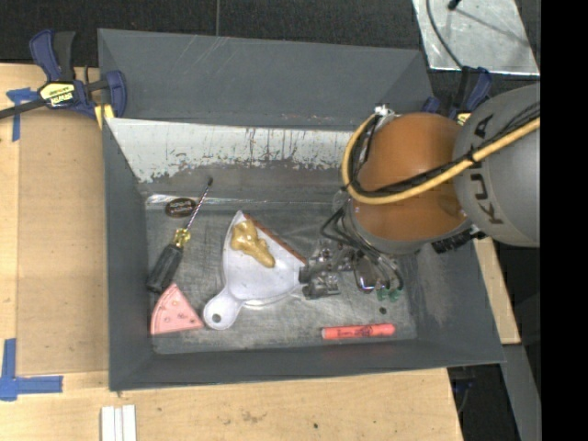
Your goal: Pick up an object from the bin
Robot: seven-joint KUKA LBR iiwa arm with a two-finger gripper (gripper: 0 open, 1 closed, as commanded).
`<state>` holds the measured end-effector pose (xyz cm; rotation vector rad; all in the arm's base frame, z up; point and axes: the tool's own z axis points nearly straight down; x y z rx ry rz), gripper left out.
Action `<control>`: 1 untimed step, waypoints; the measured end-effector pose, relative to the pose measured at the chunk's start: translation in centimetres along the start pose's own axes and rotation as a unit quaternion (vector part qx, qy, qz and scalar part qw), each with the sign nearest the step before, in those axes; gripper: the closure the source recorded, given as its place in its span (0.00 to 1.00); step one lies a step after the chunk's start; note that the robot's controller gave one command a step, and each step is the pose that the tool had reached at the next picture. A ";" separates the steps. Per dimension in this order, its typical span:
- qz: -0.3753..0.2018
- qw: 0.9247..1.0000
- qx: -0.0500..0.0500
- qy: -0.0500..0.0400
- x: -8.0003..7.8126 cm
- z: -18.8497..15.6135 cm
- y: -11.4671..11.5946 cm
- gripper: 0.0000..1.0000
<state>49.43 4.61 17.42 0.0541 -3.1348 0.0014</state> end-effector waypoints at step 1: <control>-0.186 0.983 0.000 -0.002 -0.7 7.5 4.3 0.00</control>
Offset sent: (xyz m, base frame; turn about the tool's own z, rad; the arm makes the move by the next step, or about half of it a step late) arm 0.0000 0.0000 0.0000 0.0000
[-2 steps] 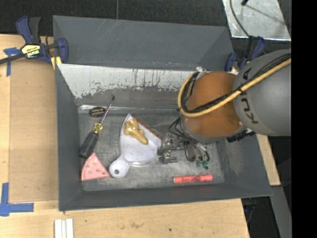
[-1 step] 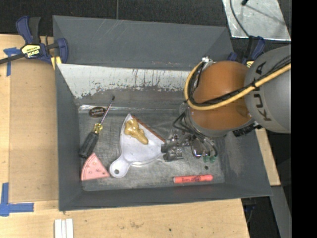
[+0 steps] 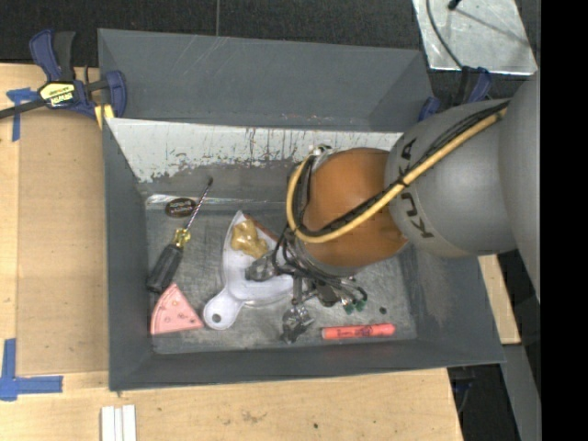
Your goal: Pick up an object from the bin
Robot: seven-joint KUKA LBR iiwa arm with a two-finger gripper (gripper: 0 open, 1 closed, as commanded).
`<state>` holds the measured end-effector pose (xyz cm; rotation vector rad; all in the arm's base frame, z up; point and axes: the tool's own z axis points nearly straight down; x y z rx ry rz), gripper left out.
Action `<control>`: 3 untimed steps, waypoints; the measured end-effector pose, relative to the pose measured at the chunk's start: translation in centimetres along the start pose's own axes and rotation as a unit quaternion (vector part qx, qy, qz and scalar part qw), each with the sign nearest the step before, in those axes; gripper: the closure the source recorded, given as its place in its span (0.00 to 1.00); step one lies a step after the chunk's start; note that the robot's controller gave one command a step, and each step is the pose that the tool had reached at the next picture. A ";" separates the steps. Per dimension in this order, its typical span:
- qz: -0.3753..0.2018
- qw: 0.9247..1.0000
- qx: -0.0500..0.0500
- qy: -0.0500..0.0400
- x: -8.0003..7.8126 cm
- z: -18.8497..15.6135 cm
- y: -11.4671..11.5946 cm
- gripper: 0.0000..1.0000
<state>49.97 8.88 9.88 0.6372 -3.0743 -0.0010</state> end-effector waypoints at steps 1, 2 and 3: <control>0.000 1.000 0.000 -0.001 -0.1 -0.1 0.0 0.00; 0.034 0.999 0.001 -0.013 -1.0 2.2 2.3 1.00; 0.034 0.999 0.001 -0.013 -1.0 2.2 2.3 1.00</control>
Offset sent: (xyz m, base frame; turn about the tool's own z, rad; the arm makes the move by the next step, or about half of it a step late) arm -0.0068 0.0235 -0.0288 0.0665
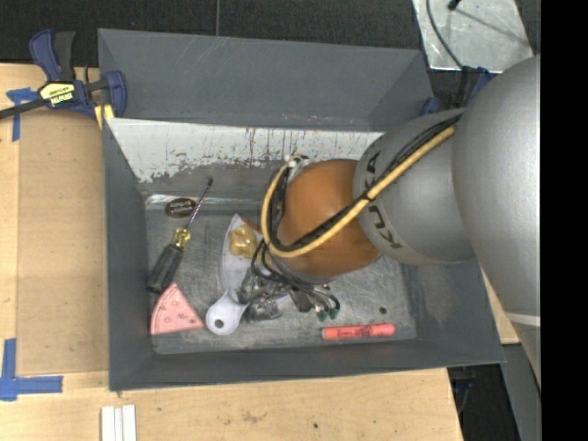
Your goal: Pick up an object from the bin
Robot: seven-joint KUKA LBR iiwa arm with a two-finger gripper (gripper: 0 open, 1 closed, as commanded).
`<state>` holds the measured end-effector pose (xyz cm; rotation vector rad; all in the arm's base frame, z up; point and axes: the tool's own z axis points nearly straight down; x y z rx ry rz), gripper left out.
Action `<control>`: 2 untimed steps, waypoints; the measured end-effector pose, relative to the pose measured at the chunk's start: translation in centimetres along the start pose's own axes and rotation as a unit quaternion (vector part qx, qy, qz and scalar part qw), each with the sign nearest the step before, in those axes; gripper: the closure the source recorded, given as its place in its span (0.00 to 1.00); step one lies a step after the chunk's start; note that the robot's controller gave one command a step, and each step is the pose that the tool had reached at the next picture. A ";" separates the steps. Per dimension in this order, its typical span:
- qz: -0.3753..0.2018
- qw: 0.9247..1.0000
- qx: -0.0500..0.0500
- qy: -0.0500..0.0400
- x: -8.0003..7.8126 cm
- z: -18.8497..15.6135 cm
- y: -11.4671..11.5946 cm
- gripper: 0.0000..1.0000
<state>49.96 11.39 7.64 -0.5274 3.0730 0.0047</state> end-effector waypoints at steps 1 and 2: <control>0.013 1.000 0.000 0.011 0.0 -10.3 -1.4 1.00; 0.013 1.000 0.000 0.011 0.0 -10.3 -1.4 1.00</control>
Offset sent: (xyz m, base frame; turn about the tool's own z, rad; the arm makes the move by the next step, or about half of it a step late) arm 0.0000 0.0000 0.0000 0.0000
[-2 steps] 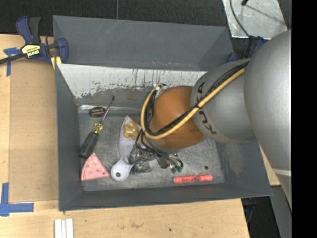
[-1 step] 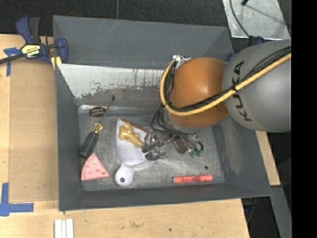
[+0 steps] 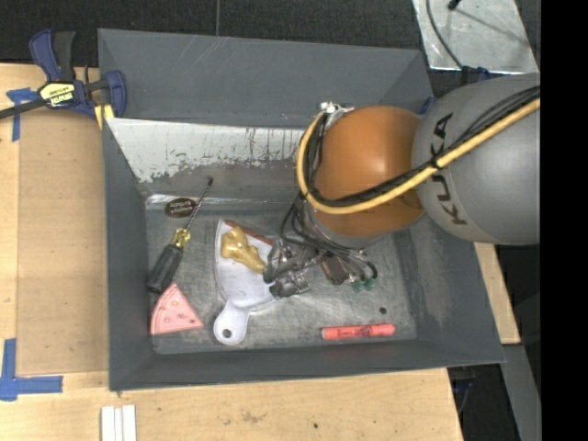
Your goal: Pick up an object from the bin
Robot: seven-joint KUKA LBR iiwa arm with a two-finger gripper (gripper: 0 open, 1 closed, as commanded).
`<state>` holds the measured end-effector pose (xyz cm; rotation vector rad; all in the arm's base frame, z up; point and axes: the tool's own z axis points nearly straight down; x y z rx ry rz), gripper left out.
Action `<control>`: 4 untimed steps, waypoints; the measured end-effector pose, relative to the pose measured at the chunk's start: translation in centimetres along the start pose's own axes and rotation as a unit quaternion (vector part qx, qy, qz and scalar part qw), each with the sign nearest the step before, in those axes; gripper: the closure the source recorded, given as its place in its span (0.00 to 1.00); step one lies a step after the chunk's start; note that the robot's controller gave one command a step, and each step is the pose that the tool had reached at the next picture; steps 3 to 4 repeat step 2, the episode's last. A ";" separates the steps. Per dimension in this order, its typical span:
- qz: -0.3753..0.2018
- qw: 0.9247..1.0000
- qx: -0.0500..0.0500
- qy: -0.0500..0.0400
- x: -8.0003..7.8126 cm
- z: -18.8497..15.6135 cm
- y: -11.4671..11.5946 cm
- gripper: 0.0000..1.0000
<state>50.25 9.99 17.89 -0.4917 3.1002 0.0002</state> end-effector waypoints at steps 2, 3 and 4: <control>-0.003 1.000 0.000 -0.001 1.2 -2.2 0.1 1.00; -0.003 1.000 0.000 -0.001 1.2 -2.2 0.1 1.00; -0.003 1.000 0.000 -0.001 1.2 -2.2 0.1 1.00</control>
Offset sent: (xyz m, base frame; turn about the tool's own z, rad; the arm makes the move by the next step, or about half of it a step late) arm -0.0133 -0.0025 0.0217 -0.0072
